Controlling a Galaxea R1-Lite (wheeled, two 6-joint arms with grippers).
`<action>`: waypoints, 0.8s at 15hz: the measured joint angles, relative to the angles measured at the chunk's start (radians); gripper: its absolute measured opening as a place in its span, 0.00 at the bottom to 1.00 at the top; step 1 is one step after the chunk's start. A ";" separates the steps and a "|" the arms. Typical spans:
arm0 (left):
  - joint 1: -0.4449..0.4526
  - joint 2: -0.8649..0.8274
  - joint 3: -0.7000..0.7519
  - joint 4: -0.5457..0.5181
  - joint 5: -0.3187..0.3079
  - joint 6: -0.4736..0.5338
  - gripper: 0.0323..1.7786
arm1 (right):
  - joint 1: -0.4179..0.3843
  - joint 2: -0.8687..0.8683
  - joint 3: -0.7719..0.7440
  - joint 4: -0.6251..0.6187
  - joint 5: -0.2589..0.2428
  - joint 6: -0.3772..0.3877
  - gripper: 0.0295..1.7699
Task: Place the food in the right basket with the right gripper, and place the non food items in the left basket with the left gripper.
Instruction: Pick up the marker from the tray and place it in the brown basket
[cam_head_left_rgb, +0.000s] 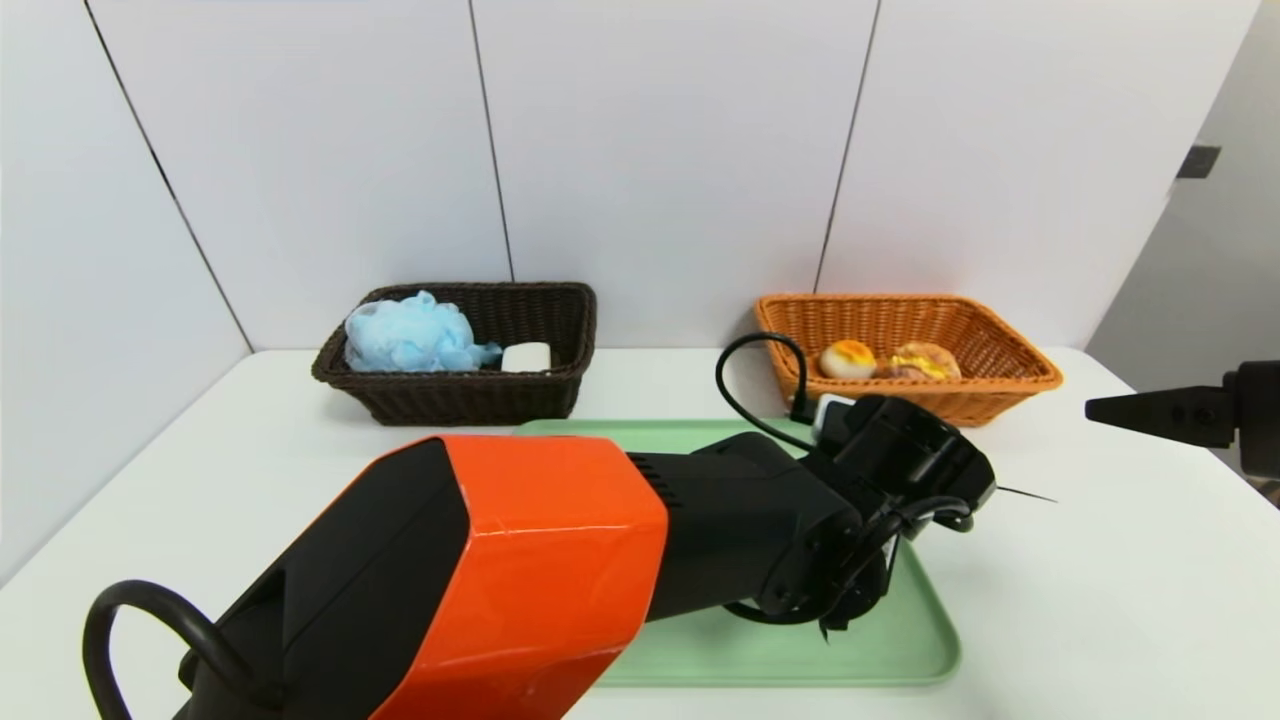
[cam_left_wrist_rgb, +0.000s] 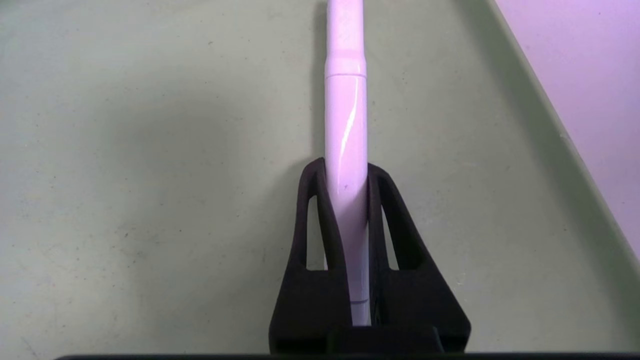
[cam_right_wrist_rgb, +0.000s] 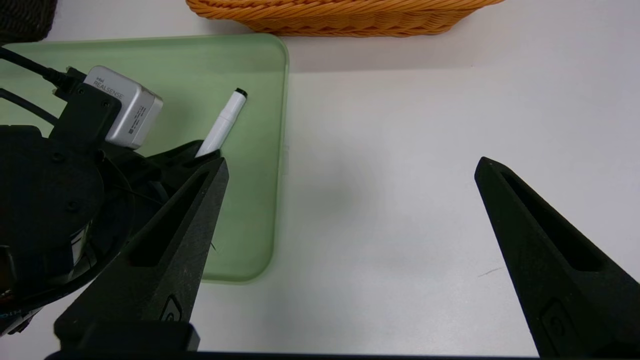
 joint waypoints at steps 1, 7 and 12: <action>0.000 0.000 0.000 0.000 0.001 0.000 0.07 | 0.000 0.000 0.000 0.000 0.000 0.000 0.96; 0.016 -0.044 0.000 0.014 0.033 0.015 0.07 | 0.000 0.000 0.000 0.000 0.000 0.000 0.96; 0.058 -0.212 0.001 0.078 0.064 0.110 0.07 | 0.000 0.000 -0.006 -0.002 0.000 -0.001 0.96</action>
